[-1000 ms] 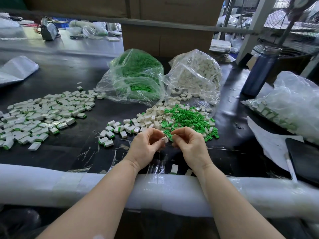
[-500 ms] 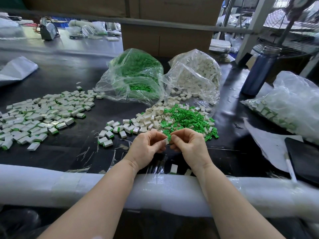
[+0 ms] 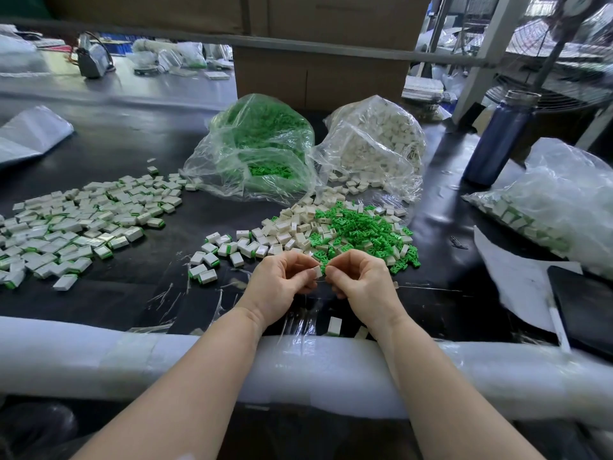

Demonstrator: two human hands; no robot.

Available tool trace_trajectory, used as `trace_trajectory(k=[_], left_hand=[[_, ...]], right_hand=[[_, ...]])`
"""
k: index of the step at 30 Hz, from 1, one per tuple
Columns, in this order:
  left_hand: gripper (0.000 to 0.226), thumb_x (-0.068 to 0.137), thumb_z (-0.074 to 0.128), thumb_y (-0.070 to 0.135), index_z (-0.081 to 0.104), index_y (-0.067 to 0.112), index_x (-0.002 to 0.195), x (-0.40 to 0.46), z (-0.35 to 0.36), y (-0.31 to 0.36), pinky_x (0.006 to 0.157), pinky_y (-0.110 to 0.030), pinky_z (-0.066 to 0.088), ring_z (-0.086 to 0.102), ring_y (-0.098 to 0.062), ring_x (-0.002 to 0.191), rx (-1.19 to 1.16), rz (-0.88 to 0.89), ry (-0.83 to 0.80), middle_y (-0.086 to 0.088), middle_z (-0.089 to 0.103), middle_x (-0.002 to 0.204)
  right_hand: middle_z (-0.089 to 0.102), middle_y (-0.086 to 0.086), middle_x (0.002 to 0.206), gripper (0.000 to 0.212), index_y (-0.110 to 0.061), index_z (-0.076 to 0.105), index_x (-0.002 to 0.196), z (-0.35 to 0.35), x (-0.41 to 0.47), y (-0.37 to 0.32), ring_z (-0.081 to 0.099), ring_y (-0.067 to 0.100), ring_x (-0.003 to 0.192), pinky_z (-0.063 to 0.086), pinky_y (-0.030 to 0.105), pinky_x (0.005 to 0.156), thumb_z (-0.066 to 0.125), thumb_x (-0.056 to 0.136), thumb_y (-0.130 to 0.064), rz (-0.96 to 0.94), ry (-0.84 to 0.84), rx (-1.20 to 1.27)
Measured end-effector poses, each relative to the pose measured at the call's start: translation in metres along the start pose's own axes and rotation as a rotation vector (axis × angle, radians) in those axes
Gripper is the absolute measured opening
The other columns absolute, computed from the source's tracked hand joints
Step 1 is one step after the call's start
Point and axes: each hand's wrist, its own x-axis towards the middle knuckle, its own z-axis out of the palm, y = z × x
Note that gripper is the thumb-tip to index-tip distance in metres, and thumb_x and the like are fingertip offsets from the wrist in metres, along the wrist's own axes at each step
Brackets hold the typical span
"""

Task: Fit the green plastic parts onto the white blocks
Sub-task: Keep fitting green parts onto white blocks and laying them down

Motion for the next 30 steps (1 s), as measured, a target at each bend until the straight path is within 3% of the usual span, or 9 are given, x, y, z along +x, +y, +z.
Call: trace_trajectory(k=[7,16,18,21,24,27,30], left_hand=[[0.020,0.085,0.062,0.000,0.067,0.020,0.083,0.0012,0.0011,-0.0027,0.064,-0.015,0.052,0.064,-0.003,0.064,0.038,-0.003,0.003,0.001,0.068,0.074],[0.022,0.085,0.061,-0.001,0.069,0.019,0.080,0.0025,0.0000,-0.0026,0.062,-0.018,0.054,0.065,-0.006,0.062,0.004,-0.007,0.041,-0.001,0.068,0.073],[0.021,0.085,0.061,0.000,0.068,0.018,0.080,0.0028,0.0000,-0.0026,0.062,-0.019,0.055,0.066,-0.007,0.063,-0.004,-0.009,0.043,-0.002,0.068,0.074],[0.019,0.085,0.062,0.000,0.068,0.018,0.080,0.0029,0.0003,-0.0024,0.063,-0.020,0.056,0.066,-0.008,0.064,-0.003,-0.010,0.046,-0.004,0.069,0.075],[0.019,0.085,0.062,0.000,0.068,0.017,0.080,0.0025,0.0002,-0.0020,0.062,-0.018,0.055,0.065,-0.006,0.062,-0.004,-0.015,0.042,-0.002,0.068,0.072],[0.019,0.085,0.062,-0.001,0.068,0.017,0.079,0.0014,0.0000,-0.0013,0.061,-0.017,0.054,0.065,-0.005,0.061,0.000,-0.014,0.037,0.000,0.068,0.070],[0.020,0.084,0.062,-0.001,0.068,0.017,0.079,0.0008,0.0001,0.0002,0.060,-0.016,0.053,0.065,-0.004,0.060,0.002,-0.008,0.039,0.002,0.068,0.069]], right_hand=[[0.059,0.006,0.068,0.024,-0.019,0.059,0.075,0.0002,-0.0002,0.0009,0.053,0.010,0.056,0.048,0.018,0.052,0.058,0.088,0.001,0.007,-0.013,-0.013],[0.063,0.002,0.067,0.018,-0.014,0.062,0.076,0.0022,-0.0006,-0.0023,0.057,-0.001,0.051,0.047,0.013,0.050,0.061,0.086,0.001,-0.001,0.007,0.015],[0.064,0.003,0.068,0.017,-0.014,0.063,0.075,0.0031,-0.0005,-0.0016,0.060,0.004,0.057,0.051,0.017,0.054,0.063,0.085,0.000,-0.026,0.035,-0.022],[0.066,0.008,0.074,0.014,-0.014,0.064,0.076,0.0039,-0.0001,0.0004,0.063,0.022,0.068,0.056,0.035,0.067,0.065,0.084,-0.003,-0.067,0.073,-0.115],[0.067,0.010,0.075,0.018,-0.019,0.063,0.074,0.0034,0.0001,0.0016,0.065,0.027,0.072,0.056,0.042,0.071,0.066,0.084,-0.005,-0.077,0.083,-0.137],[0.067,0.009,0.074,0.022,-0.022,0.062,0.072,0.0033,0.0002,0.0021,0.064,0.026,0.070,0.056,0.040,0.070,0.066,0.083,-0.004,-0.071,0.073,-0.146],[0.066,0.005,0.069,0.023,-0.022,0.061,0.071,0.0038,0.0007,0.0025,0.062,0.015,0.060,0.056,0.029,0.062,0.065,0.084,-0.003,-0.050,0.050,-0.132]])
